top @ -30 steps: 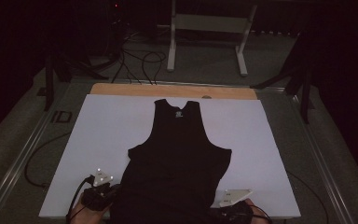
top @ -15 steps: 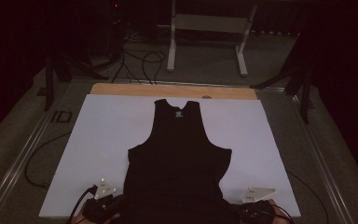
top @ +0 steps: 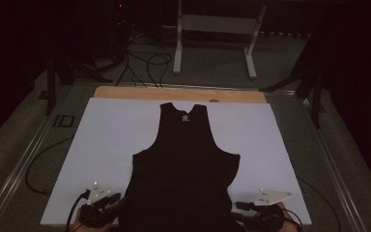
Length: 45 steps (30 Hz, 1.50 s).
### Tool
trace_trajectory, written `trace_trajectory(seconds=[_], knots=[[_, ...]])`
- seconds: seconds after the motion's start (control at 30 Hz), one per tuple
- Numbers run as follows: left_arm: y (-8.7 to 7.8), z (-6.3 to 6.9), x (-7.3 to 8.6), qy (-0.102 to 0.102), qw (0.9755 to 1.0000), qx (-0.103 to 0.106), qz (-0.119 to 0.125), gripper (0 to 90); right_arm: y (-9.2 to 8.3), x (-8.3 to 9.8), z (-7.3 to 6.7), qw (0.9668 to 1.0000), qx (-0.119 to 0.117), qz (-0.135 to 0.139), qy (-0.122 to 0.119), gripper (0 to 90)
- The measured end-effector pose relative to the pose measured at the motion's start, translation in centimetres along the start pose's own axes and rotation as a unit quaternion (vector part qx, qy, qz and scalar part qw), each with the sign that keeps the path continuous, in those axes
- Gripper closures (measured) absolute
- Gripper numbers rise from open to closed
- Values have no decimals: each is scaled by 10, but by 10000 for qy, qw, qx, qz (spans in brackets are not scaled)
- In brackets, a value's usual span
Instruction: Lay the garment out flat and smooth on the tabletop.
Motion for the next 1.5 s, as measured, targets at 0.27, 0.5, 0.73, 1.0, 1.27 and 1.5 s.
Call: trace_trajectory(seconds=[0.27, 0.5, 0.73, 1.0, 1.27, 1.5], knots=[[30, 4, -14, 351, 9992, 10, -210, 502, 27, -7, 13, 9981, 507, -257, 222, 619], [35, 9, -12, 632, 9965, -271, -467, 479, 38, -4, 7, 9942, 902, -541, -223, 720], [26, 18, -5, 591, 9968, 28, -536, 862, 29, 1, 12, 9934, 948, -631, -154, 864], [16, 28, 4, 602, 9957, 208, -672, 869, 7, 9, 25, 9933, 1004, -568, 97, 867], [4, 33, 14, 501, 9946, 539, -737, 870, -2, 12, 29, 9930, 1045, -537, 152, 871], [-6, 34, 22, 498, 9943, 460, -822, 872, -8, 11, 32, 9930, 1065, -484, 174, 871]])
Point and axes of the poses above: each handheld gripper's, and its own axes: y roughly forward along the jaws, x roughly out of its underside, z roughly to its right, the point moved 8 cm from there along y, roughly forward along the jaws, and after that the axes turned 10 degrees about y, right-handed, at the moved point
